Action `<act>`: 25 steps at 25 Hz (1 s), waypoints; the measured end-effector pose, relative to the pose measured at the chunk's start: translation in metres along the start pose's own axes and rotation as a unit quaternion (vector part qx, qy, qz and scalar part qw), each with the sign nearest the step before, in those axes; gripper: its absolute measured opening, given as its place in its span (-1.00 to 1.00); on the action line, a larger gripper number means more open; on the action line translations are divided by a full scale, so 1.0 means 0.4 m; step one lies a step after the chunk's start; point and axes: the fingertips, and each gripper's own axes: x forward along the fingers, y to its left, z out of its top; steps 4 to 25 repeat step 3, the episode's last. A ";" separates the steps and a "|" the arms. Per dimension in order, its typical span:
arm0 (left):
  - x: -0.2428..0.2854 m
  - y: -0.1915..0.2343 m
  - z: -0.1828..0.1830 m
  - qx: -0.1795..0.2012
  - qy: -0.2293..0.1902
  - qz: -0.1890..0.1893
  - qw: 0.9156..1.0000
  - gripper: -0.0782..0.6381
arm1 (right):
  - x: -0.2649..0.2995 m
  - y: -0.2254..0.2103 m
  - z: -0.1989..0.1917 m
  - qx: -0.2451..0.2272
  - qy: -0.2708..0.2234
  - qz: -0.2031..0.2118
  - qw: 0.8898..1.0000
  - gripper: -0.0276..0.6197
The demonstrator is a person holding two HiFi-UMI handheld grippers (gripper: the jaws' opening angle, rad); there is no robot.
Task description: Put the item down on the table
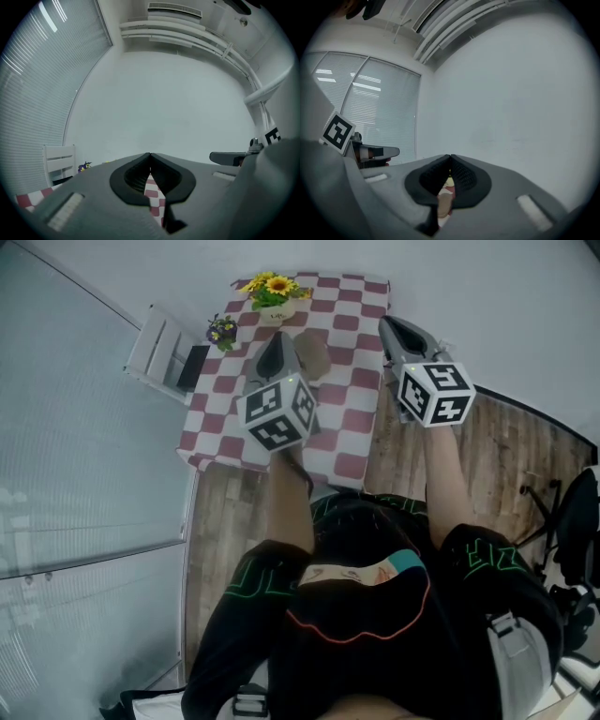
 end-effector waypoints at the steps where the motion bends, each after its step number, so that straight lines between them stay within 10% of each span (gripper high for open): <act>1: -0.048 -0.041 0.013 0.003 -0.006 0.001 1.000 -0.76 | -0.062 -0.002 0.020 -0.003 -0.007 0.001 1.000 -0.90; 25: -0.145 -0.125 0.040 0.009 -0.019 0.002 1.000 -0.76 | -0.187 -0.004 0.061 -0.008 -0.022 0.003 1.000 -0.90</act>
